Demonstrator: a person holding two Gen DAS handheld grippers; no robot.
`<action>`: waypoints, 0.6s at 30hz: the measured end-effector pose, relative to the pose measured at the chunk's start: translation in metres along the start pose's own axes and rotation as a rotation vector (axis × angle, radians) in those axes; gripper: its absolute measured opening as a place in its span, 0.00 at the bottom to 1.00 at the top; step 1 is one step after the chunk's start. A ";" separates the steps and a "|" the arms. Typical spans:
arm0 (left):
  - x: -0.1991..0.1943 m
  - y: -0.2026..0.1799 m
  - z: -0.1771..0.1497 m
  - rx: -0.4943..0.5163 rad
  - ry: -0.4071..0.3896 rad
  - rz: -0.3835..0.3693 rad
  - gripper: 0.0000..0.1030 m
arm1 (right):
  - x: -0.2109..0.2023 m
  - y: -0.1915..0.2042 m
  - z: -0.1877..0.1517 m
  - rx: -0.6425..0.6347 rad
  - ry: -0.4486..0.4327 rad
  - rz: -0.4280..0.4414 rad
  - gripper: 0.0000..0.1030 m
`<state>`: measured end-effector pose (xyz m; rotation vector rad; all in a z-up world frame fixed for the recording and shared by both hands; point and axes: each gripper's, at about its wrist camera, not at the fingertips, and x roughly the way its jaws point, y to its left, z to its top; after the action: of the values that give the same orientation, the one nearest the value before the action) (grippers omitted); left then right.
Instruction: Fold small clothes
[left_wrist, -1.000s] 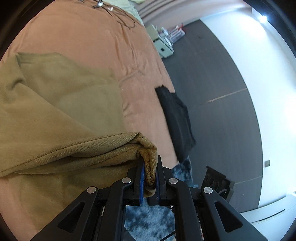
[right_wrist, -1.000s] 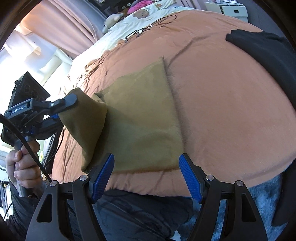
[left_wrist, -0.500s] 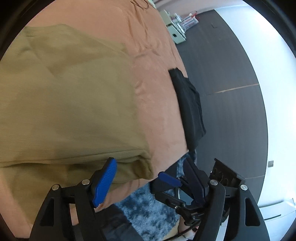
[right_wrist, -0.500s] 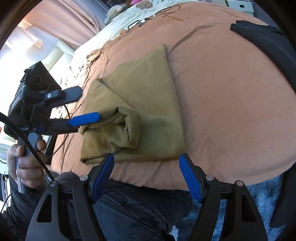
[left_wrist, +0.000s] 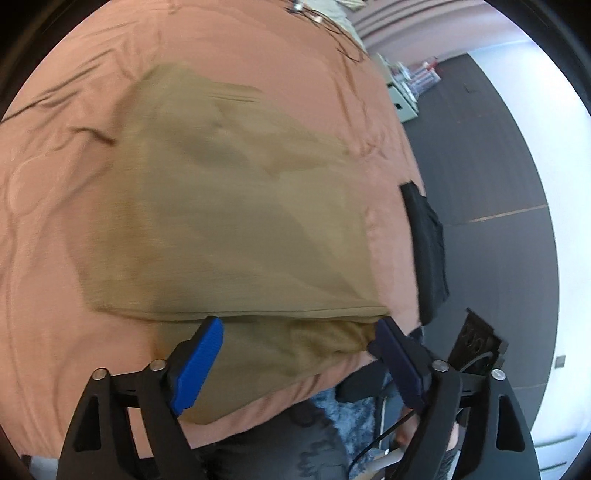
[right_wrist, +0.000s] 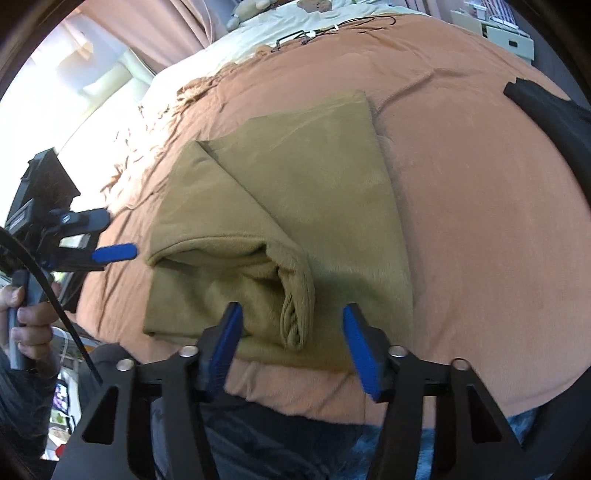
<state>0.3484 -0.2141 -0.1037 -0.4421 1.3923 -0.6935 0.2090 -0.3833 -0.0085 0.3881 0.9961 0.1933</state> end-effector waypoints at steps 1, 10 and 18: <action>-0.001 0.006 -0.001 -0.010 0.002 0.009 0.84 | 0.002 0.001 0.002 -0.003 -0.001 -0.009 0.41; 0.005 0.033 -0.006 -0.080 0.042 0.021 0.84 | 0.006 0.008 0.003 0.015 -0.033 -0.040 0.07; 0.028 0.037 -0.002 -0.174 0.023 -0.074 0.84 | -0.002 0.007 -0.007 0.024 -0.052 -0.015 0.05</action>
<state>0.3539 -0.2062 -0.1492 -0.6280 1.4702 -0.6414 0.2019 -0.3761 -0.0075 0.4056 0.9505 0.1566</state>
